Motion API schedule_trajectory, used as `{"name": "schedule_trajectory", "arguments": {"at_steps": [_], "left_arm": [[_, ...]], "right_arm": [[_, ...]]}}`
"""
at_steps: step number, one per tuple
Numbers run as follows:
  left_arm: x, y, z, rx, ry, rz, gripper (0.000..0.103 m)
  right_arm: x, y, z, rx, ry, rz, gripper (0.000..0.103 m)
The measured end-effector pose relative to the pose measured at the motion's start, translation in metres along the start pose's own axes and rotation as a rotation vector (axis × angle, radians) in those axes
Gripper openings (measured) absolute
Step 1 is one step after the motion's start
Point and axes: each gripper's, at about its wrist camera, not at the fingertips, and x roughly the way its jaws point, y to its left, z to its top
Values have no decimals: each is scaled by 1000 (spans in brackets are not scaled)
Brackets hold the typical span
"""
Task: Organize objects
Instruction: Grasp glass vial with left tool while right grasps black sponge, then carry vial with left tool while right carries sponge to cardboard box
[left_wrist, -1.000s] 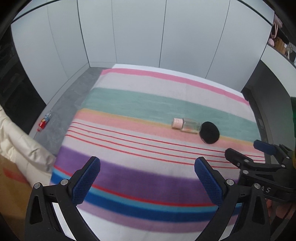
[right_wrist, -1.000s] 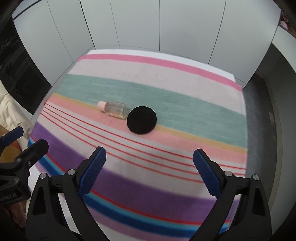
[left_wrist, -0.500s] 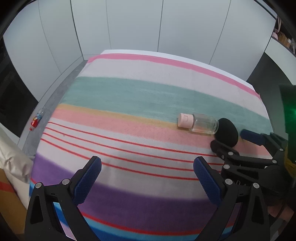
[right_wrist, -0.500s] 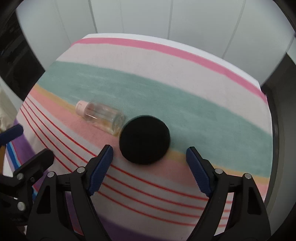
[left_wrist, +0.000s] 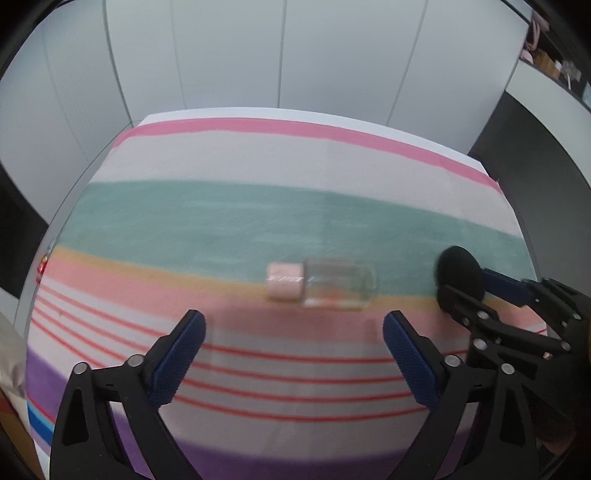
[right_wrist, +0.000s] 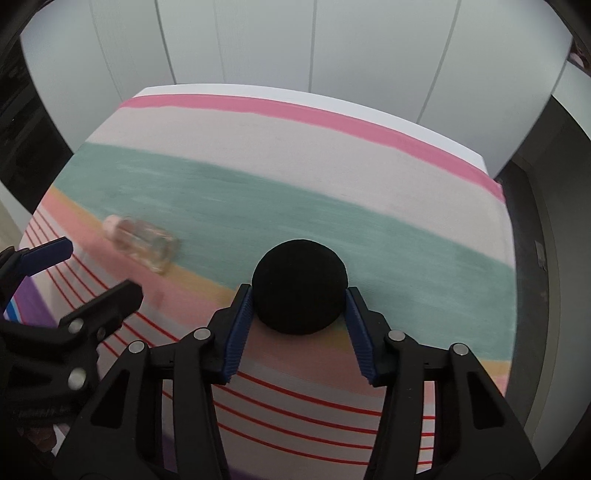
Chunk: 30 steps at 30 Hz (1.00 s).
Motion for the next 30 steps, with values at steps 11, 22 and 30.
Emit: {"name": "schedule_trajectory", "arguments": {"at_steps": [11,22,30], "left_arm": [[13,-19,13,32,34,21,62],[-32,-17,6,13,8,5,62],[-79,-16,3,0,-21,2,62]], "right_arm": [[-23,-26,-11,32,14,-13,52],[-51,-27,-11,75,7,5,52],[-89,-26,-14,88,-3,3,52]]}}
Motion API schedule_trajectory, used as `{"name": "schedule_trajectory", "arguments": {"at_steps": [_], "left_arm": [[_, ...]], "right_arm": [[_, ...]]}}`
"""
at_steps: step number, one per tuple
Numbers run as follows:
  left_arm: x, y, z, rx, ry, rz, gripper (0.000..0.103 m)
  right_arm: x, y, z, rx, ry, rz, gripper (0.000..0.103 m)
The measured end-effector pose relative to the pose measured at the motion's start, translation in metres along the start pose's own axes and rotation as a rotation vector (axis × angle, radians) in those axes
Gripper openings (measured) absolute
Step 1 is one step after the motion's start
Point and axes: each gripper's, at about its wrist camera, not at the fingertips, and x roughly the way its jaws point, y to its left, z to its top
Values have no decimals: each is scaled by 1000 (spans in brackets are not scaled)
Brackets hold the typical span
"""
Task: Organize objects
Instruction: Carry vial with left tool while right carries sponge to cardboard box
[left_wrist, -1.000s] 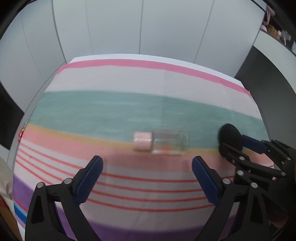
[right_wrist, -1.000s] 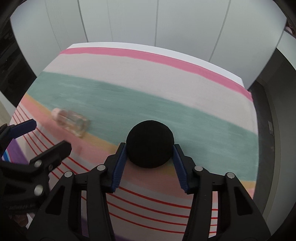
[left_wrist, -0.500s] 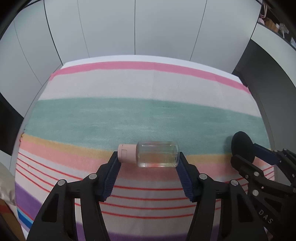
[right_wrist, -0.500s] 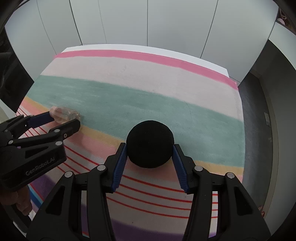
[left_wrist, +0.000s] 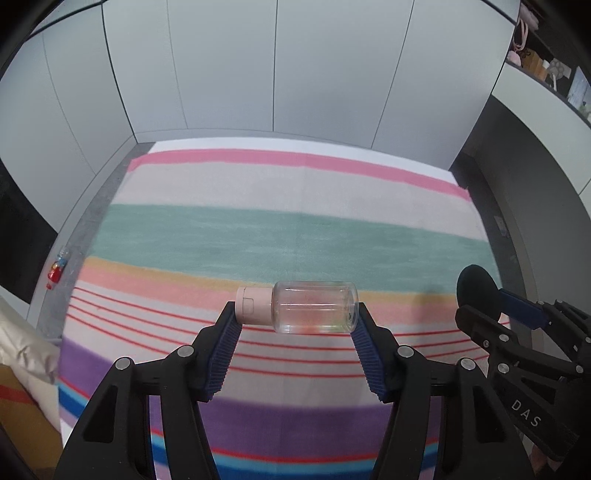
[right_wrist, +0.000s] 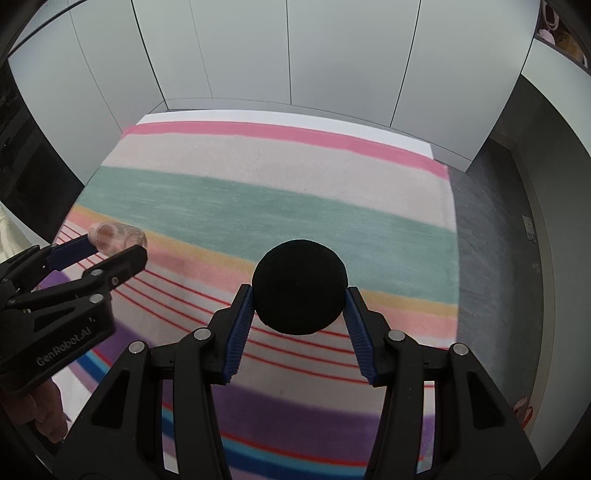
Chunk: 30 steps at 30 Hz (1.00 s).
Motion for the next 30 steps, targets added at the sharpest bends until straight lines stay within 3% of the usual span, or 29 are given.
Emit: {"name": "schedule_trajectory", "arguments": {"at_steps": [11,30], "left_arm": [[-69,-4,-13,-16,-36,-18,62],[-191,-17,-77,-58,-139,-19,61]], "right_arm": [[-62,0,-19,47,-1,24,52],[-180,22,-77,-61,-66,47,52]]}}
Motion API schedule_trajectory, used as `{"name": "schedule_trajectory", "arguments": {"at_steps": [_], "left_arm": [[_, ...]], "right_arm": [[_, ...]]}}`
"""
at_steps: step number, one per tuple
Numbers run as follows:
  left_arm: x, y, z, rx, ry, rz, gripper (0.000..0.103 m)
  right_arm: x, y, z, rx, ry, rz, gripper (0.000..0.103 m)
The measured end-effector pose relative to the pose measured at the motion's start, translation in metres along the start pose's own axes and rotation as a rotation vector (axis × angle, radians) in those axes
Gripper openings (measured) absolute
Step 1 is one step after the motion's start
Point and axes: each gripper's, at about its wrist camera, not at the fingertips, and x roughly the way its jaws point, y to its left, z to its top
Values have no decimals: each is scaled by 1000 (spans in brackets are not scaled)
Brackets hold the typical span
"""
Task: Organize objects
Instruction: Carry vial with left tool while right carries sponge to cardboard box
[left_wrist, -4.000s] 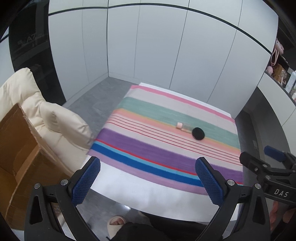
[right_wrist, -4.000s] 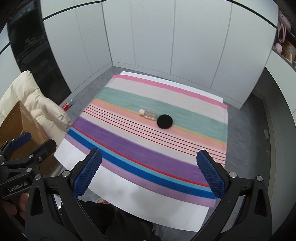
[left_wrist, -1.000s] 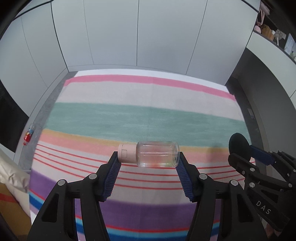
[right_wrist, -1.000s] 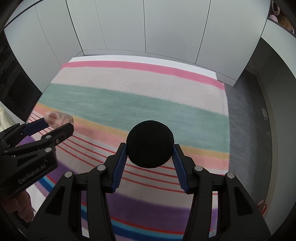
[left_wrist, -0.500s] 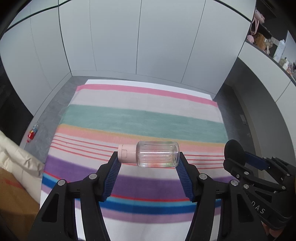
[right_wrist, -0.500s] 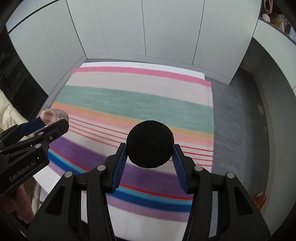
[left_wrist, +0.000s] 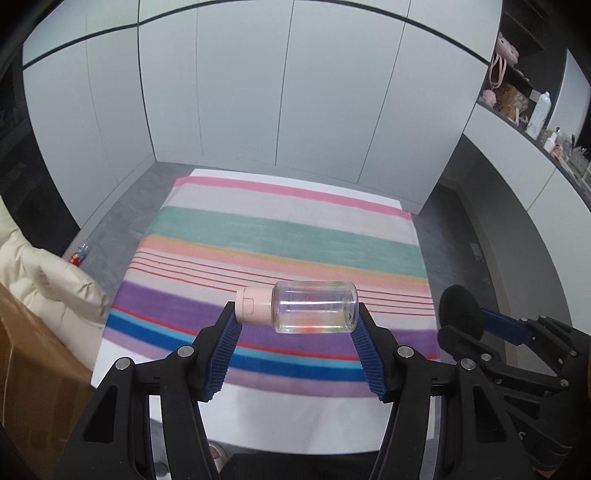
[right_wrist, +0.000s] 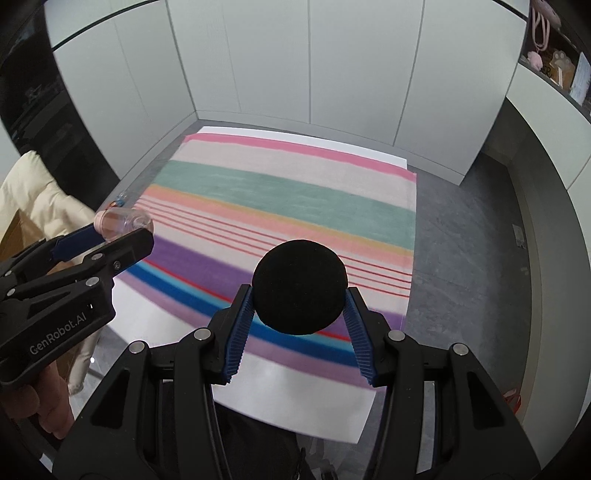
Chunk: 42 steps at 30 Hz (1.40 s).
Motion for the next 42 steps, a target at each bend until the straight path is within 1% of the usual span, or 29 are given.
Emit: {"name": "schedule_trajectory", "arguments": {"at_steps": [3,8,10,11,13,15,17,20,25,31,42], "left_arm": [[-18,1,-6,8,-45,16,62],[-31,12,-13,-15,-80,28,61],[-34,20,-14,-26,-86,27,61],[-36,23,-15,-27,-94,28,61],[-41,28,-15,-16,-119,42,62],[-44,30,-16,4,-135,51,61],[-45,36,-18,3,-138,58,62],[-47,48,-18,-33,-130,60,62],[-55,70,-19,-68,-143,81,61],[-59,100,-22,-107,-148,115,62],[-77,145,-37,-160,-157,162,62]], "right_arm": [[-11,9,-7,-29,-22,11,52],[-16,29,-12,-82,-58,40,52],[-16,33,-13,-81,-51,52,52],[-16,35,-13,-76,-43,63,52],[-18,40,-9,-85,-53,86,52],[-21,45,-3,-102,-78,74,52],[-18,49,1,-112,-81,70,52],[-13,55,3,-106,-67,95,52],[-9,70,10,-106,-72,113,52],[-2,100,16,-159,-76,140,52],[2,154,24,-235,-95,186,52]]}}
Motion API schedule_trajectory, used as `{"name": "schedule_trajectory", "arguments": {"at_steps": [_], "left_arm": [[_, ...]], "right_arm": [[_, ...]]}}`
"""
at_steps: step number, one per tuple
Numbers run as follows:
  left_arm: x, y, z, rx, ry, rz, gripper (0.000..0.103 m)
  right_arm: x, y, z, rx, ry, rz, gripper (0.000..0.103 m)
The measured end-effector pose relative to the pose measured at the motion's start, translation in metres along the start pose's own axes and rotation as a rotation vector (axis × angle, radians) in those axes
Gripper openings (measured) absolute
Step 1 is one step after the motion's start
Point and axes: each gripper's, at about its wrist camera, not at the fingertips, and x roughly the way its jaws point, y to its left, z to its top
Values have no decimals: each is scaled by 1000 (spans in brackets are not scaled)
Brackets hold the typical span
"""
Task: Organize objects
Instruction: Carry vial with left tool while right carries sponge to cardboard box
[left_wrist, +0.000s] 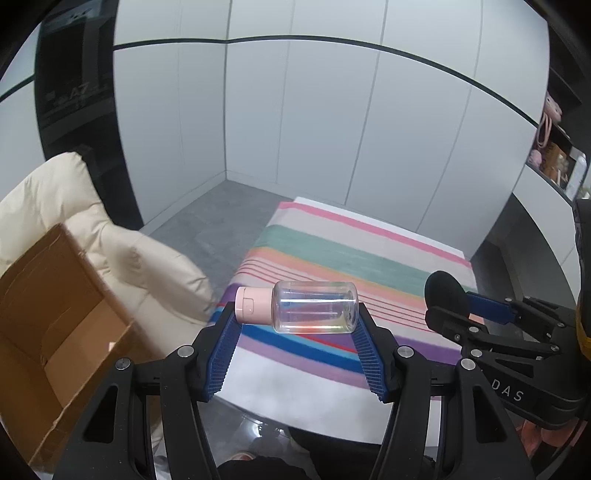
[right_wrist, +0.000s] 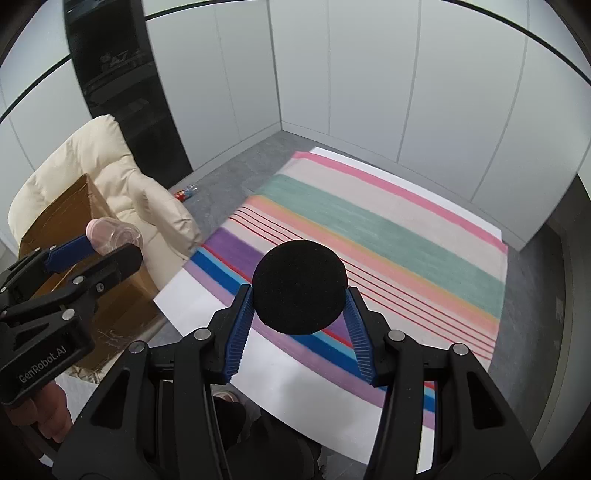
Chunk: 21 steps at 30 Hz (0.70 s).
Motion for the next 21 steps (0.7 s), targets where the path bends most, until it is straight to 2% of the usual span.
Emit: {"name": "schedule_trajectory", "arguments": {"at_steps": [21], "left_arm": [[-27,84,-12,-111,-15,119,62]], "right_arm": [[16,96,24,-141,-14,113,52]]}}
